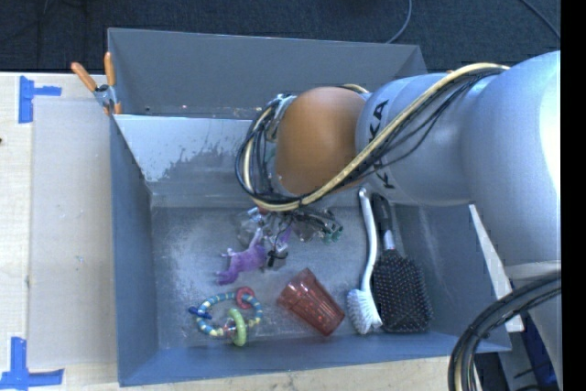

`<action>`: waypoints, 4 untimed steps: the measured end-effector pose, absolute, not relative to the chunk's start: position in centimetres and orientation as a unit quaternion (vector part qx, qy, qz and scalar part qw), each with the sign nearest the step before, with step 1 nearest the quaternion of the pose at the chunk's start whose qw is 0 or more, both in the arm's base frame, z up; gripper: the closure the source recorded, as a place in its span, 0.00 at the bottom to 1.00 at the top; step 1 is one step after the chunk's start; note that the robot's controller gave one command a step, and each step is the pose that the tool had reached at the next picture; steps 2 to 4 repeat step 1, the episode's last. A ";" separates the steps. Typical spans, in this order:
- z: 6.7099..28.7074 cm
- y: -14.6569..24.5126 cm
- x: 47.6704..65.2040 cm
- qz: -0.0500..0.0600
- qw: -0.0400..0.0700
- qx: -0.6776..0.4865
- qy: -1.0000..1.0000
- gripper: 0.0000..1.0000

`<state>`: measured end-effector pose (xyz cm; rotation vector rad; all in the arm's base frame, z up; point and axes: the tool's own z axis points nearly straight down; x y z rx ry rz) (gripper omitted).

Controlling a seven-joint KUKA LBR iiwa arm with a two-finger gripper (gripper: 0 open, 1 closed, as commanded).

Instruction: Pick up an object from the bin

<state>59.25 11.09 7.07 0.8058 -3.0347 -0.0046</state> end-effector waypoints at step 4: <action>7.5 11.1 59.2 -0.002 0.001 0.256 -0.967 1.00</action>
Offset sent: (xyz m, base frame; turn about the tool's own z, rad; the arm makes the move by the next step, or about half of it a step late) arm 0.0001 -0.0001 0.0326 0.0000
